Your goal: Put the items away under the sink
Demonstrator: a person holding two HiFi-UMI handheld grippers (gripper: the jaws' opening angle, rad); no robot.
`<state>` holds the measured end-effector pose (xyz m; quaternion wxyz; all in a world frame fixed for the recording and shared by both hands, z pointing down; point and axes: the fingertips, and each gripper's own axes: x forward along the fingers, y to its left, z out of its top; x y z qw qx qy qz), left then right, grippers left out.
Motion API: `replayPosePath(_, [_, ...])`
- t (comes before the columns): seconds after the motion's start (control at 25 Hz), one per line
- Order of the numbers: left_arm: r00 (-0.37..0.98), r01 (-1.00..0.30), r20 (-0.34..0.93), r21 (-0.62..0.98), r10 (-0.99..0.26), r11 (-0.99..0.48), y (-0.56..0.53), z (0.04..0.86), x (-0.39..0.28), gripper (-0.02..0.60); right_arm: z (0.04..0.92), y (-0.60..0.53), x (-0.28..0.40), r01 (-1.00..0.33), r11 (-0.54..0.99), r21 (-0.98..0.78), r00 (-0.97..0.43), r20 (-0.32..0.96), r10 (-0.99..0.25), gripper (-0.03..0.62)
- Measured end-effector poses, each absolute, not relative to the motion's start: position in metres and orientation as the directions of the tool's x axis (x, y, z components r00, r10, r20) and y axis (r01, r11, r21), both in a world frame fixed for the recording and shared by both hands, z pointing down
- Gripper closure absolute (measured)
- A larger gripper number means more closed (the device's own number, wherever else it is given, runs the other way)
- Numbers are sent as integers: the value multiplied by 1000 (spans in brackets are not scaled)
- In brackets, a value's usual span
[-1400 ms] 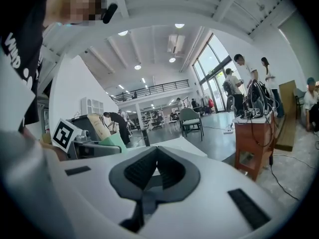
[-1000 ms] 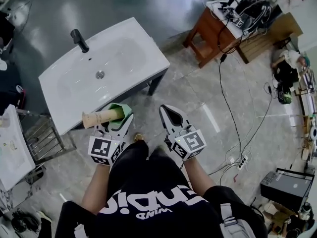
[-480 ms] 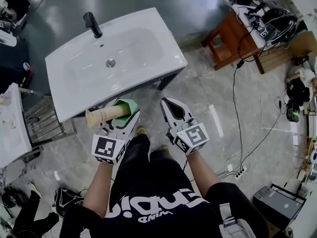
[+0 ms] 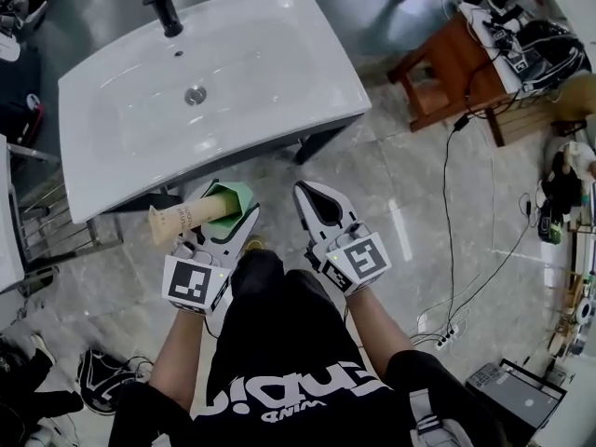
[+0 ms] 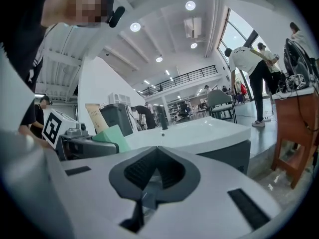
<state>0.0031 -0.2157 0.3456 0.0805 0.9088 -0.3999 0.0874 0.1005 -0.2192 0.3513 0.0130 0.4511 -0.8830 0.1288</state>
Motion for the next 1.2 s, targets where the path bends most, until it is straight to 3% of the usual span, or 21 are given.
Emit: replayPosePath(1.2, [603, -789, 182, -11, -777, -614, -250, 622, 21, 247, 620, -272, 123, -738, 661, -136, -668, 9, -744, 576])
